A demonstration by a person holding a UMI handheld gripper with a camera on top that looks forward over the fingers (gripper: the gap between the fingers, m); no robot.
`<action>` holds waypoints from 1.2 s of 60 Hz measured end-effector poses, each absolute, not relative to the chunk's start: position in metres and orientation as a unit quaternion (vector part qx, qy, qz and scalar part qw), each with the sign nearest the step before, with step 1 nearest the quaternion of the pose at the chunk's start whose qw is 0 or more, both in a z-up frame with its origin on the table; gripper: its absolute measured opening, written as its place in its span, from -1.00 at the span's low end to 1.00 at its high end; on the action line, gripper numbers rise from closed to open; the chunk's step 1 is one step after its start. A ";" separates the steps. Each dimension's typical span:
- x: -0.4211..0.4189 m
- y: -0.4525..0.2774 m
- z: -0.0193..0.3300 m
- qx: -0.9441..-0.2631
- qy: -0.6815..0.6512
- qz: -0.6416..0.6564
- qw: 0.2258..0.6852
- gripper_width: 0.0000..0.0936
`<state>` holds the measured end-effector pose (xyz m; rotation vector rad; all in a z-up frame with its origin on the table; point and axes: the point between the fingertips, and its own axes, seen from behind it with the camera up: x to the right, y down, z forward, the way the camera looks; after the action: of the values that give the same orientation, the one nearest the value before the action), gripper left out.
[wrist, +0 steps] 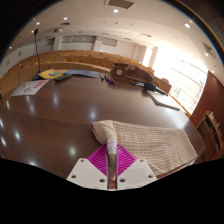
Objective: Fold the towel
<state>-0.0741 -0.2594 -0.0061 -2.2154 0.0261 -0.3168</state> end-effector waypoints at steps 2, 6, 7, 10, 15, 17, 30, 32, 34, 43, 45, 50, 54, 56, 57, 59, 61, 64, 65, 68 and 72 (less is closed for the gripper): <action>-0.078 -0.257 -0.005 -0.892 0.005 -0.129 0.433 -0.85; -0.090 -0.257 -0.002 -0.898 0.010 -0.104 0.428 -0.88; -0.095 -0.258 -0.001 -0.900 0.012 -0.093 0.426 -0.88; -0.114 -0.259 0.012 -0.903 0.024 -0.054 0.426 -0.89; -0.146 -0.257 0.046 -0.896 0.041 0.008 0.442 -0.88; -0.151 -0.256 0.065 -0.890 0.047 0.029 0.453 -0.89; -0.091 -0.248 0.151 -0.852 0.107 0.066 0.508 -0.88; -0.065 -0.248 0.148 -0.852 0.112 0.052 0.509 -0.87; -0.046 -0.246 0.141 -0.855 0.119 0.031 0.505 -0.85; 0.046 -0.255 0.071 -0.879 0.154 -0.011 0.452 -0.67; 0.062 -0.256 0.059 -0.883 0.157 -0.013 0.442 -0.53; 0.106 -0.267 0.034 -0.894 0.160 -0.042 0.417 0.05; 0.133 -0.276 0.032 -0.894 0.154 -0.061 0.416 0.57; 0.140 -0.279 0.035 -0.894 0.149 -0.062 0.418 0.69; 0.141 -0.280 0.036 -0.895 0.145 -0.061 0.418 0.74; 0.145 -0.278 0.042 -0.896 0.136 -0.058 0.418 0.82; 0.144 -0.280 0.046 -0.897 0.125 -0.054 0.421 0.82; 0.139 -0.283 0.051 -0.896 0.105 -0.050 0.428 0.82; 0.137 -0.283 0.054 -0.896 0.099 -0.049 0.431 0.83; 0.131 -0.284 0.070 -0.894 0.080 -0.048 0.438 0.82; 0.118 -0.286 0.084 -0.891 0.055 -0.044 0.448 0.82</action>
<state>0.1178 -0.2861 0.0838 -2.2048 0.1358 -0.1083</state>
